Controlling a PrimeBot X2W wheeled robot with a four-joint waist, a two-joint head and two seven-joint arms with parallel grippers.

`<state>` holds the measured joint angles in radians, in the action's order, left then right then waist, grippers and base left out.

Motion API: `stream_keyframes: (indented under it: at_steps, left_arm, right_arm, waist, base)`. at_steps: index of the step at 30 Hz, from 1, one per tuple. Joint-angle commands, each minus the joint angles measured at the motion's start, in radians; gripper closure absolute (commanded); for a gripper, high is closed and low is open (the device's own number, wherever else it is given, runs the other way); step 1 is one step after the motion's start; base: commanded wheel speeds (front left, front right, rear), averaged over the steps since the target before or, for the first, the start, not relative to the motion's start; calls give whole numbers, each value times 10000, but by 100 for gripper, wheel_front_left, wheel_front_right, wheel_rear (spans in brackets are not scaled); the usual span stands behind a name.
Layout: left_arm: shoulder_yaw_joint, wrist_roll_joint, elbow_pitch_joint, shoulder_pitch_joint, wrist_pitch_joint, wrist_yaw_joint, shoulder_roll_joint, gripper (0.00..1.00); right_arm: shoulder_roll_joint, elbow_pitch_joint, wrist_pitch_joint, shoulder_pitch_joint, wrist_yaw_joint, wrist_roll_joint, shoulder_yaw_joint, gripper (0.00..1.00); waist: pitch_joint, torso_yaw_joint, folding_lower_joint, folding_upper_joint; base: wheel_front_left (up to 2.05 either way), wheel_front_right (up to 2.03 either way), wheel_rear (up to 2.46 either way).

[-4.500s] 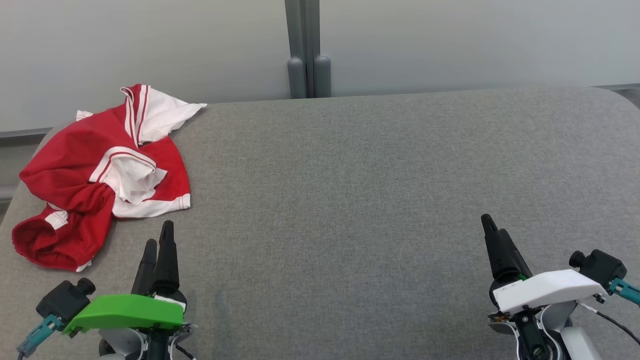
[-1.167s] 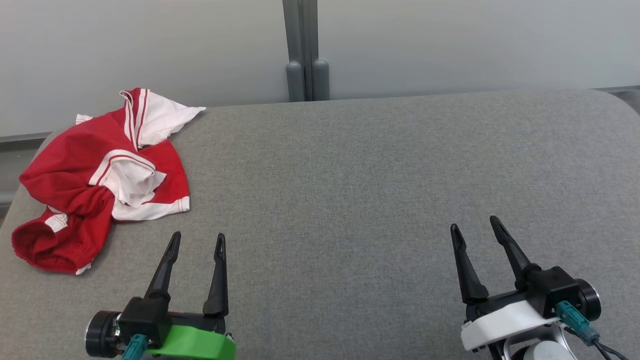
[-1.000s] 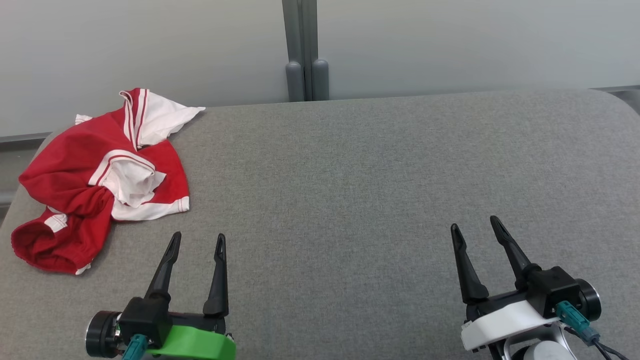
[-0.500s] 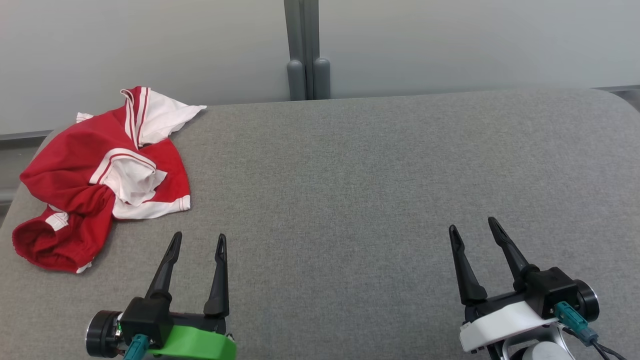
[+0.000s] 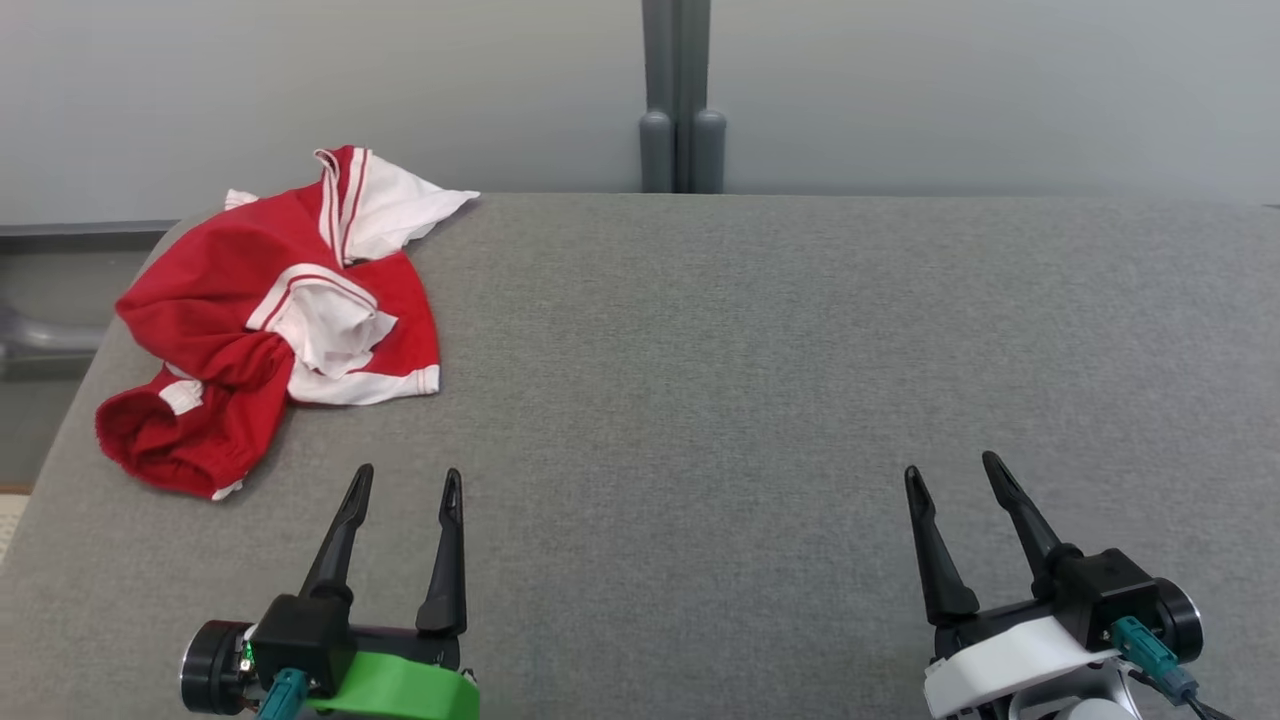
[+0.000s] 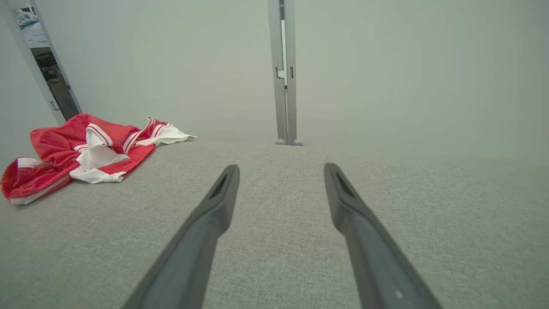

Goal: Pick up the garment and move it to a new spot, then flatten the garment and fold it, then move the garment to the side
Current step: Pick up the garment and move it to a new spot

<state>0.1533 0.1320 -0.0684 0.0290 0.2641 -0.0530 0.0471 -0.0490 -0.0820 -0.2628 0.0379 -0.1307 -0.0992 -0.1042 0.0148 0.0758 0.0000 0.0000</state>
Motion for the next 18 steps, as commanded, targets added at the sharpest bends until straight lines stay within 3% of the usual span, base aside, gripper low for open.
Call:
stream_keyframes:
  at_steps: [1,9,18]
  left_arm:
    - [-9,49,6,27,6,25,57,0]
    - [-167,1,55,283,6,76,57,0]
    - [-477,-51,161,564,6,44,52,0]
  right_arm:
    - [-23,-11,-31,141,-1,-1,-33,0]
    - [-26,-23,-31,267,-1,28,-137,0]
    - [-26,92,-31,403,-1,52,-244,0]
  waist:
    - [-38,842,0,0]
    - [-96,2695,0,0]
    - [-183,3751,0,0]
  base:
    - [0,0,0]
    - [0,0,0]
    - [0,0,0]
